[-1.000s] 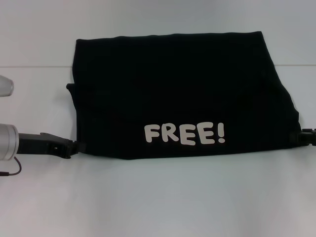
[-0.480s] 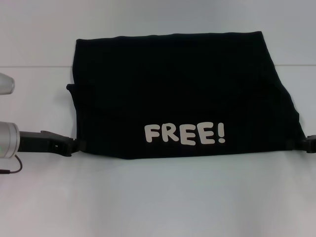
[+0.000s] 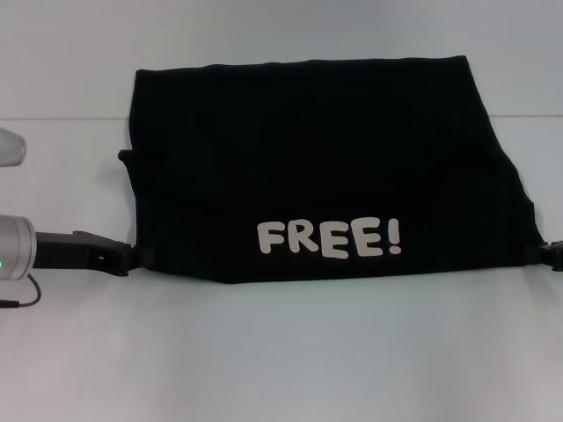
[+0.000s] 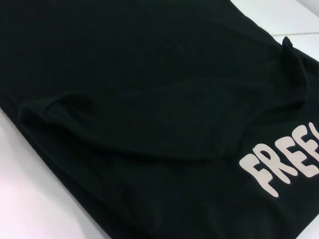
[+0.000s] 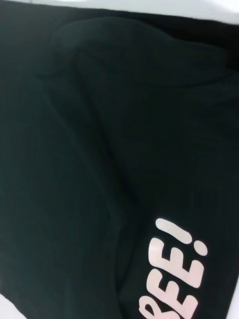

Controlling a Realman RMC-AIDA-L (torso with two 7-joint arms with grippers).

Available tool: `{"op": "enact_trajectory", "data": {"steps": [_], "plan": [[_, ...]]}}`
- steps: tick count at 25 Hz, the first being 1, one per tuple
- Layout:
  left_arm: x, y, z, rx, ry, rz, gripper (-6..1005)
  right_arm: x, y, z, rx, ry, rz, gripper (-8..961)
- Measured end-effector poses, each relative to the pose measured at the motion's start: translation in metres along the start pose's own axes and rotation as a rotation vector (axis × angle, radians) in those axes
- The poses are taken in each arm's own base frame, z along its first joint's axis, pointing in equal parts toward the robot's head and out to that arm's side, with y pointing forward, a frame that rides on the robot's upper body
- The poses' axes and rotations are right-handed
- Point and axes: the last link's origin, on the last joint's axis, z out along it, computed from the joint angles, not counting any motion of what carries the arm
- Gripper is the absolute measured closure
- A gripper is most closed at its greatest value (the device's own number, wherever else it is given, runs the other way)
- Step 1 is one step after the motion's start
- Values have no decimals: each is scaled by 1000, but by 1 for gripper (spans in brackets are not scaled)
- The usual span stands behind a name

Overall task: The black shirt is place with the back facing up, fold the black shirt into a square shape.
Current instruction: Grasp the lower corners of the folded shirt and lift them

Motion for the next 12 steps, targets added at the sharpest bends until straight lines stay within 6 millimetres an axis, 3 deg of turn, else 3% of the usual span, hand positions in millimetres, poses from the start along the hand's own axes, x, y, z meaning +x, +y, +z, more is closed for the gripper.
{"op": "enact_trajectory", "data": {"steps": [6, 12], "plan": [[0, 0, 1, 4, 4, -2, 998, 3, -4, -5, 4, -8, 8, 906], [-2, 2, 0, -14, 2, -10, 998, 17, -8, -21, -53, -47, 26, 906]]}}
